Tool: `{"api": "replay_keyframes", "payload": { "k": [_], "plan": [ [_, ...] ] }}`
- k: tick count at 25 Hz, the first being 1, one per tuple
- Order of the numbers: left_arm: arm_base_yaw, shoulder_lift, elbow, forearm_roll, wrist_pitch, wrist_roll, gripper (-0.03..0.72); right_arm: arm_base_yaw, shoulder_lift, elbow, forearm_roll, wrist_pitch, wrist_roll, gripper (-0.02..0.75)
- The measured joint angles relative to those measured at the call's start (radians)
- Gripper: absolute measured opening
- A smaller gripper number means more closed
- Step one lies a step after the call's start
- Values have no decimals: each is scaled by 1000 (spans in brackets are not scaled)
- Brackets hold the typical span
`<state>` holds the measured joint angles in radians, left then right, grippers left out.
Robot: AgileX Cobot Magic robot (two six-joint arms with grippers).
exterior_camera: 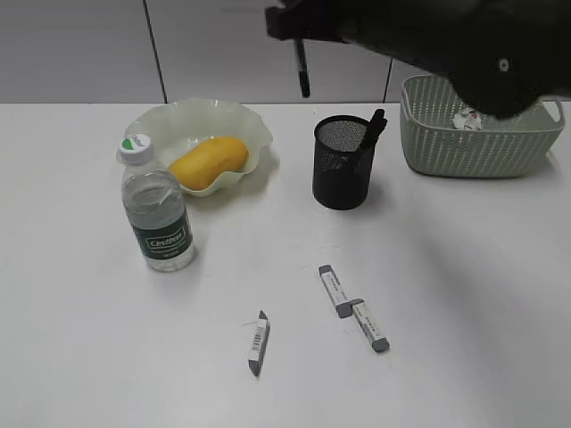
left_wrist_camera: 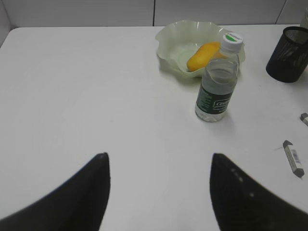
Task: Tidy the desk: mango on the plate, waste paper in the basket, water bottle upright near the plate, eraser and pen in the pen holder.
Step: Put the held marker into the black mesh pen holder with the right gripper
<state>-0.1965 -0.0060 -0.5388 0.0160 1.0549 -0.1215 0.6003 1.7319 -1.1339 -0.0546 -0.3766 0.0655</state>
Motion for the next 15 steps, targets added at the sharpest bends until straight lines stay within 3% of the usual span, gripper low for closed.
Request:
{"api": "replay_keyframes", "payload": {
  "k": [2,5,10,15],
  "plan": [
    [0,0,0,0,0,0,486,-33,14,75,84,-231,-75,136],
    [0,0,0,0,0,0,482,-73,110,110,233,-402,-131,135],
    [0,0,0,0,0,1,468,-95,265,116,273,-536,-147,135],
    [0,0,0,0,0,1,467,-95,317,116,273,-559,-151,164]
  ]
}}
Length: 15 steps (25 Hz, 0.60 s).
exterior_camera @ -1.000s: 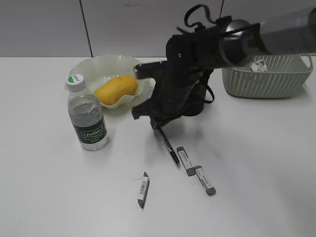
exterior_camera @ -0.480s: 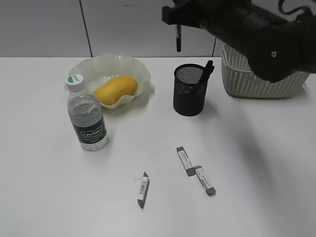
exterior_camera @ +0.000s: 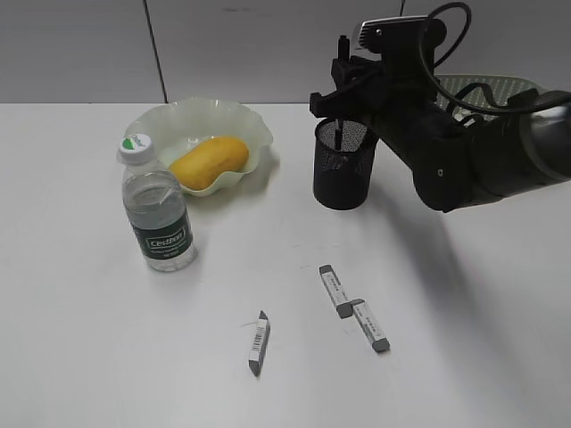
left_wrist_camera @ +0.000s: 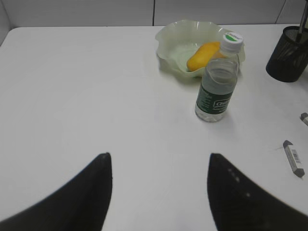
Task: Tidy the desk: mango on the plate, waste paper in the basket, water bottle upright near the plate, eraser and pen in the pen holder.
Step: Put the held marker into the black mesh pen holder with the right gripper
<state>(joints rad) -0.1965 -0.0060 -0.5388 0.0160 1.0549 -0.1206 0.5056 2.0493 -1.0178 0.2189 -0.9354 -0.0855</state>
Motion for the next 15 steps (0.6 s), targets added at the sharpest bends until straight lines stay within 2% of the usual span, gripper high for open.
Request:
{"api": "replay_keyframes", "payload": {
  "k": [1,4,7,10,12,15],
  "plan": [
    [0,0,0,0,0,0,467,0,0,0,2,0,-1,204],
    [0,0,0,0,0,0,466,0,-5,0,16,3,-3,429],
    [0,0,0,0,0,0,466,0,-58,3,38,125,-3,531],
    [0,0,0,0,0,0,461,0,-201,7,50,411,-29,538],
    [0,0,0,0,0,0,451,0,-334,7,46,630,-97,507],
    [0,0,0,0,0,0,444,0,-520,7,-19,1015,-157,428]
  ]
}}
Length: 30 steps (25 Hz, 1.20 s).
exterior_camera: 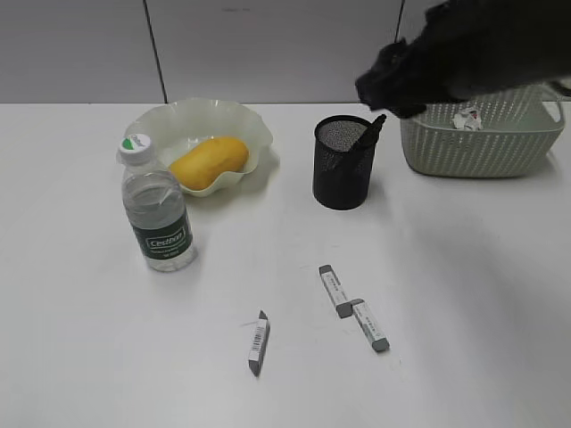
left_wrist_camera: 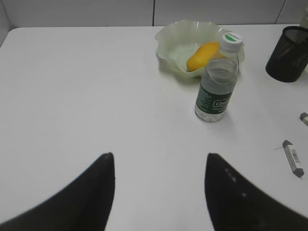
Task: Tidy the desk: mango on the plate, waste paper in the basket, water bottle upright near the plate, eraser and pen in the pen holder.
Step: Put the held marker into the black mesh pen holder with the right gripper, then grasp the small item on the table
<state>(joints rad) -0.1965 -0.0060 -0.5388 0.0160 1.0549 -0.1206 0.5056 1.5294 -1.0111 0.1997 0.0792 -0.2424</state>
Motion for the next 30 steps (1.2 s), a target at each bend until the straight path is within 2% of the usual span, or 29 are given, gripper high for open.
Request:
{"api": "replay_keyframes", "payload": {
  "k": [3,6,10,16,22,26,30],
  "plan": [
    [0,0,0,0,0,0,441,0,-153,0,-70,419,36,352],
    [0,0,0,-1,0,0,433,1,-284,3,-178,748,163,328],
    [0,0,0,-8,0,0,425,1,-520,84,-236,952,242,320],
    [0,0,0,-8,0,0,423,1,-932,293,-278,1114,364,319],
    [0,55,0,-21,0,0,423,1,-1327,441,-307,1074,333,319],
    [0,130,0,-38,-1,25,418,1,-1460,470,-301,1027,315,323],
    [0,215,-12,-102,-30,121,417,1,-1514,499,-263,976,305,403]
  ]
}}
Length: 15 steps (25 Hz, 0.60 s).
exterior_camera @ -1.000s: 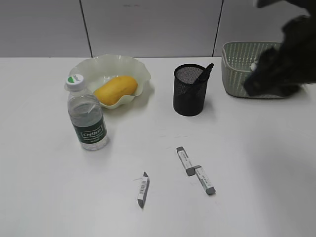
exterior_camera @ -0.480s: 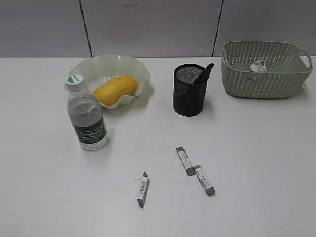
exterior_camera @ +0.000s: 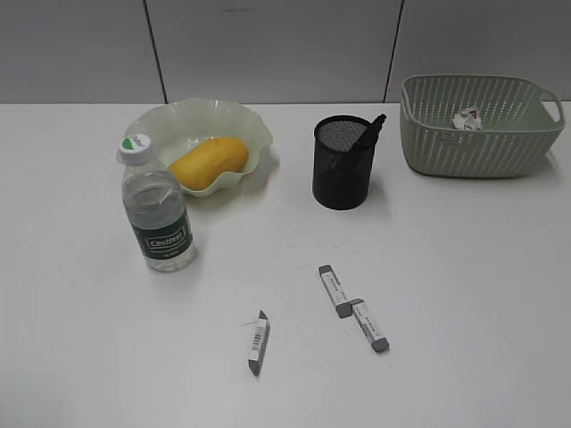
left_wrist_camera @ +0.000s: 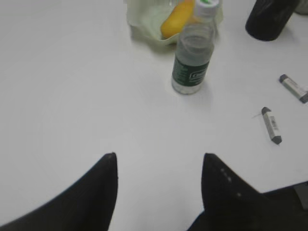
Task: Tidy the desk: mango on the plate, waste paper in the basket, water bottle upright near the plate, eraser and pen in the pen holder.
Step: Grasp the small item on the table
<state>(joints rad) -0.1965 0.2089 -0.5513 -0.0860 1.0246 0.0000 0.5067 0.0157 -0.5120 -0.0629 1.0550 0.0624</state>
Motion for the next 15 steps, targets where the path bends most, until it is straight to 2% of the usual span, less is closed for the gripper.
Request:
{"api": "replay_keyframes", "payload": {
  "k": [3,8,12,15],
  "plan": [
    [0,96,-43,-76,-94,73,417,0,-1,1,4,-10,-3,471],
    [-8,314,-164,-209,-188,320,407,0,-1,1,6,-11,-4,494],
    [-77,495,-260,-254,-251,405,393,0,-1,1,6,-12,-4,497],
    [-173,652,-292,-245,-289,431,389,0,-1,1,7,-12,-4,497]
  ]
}}
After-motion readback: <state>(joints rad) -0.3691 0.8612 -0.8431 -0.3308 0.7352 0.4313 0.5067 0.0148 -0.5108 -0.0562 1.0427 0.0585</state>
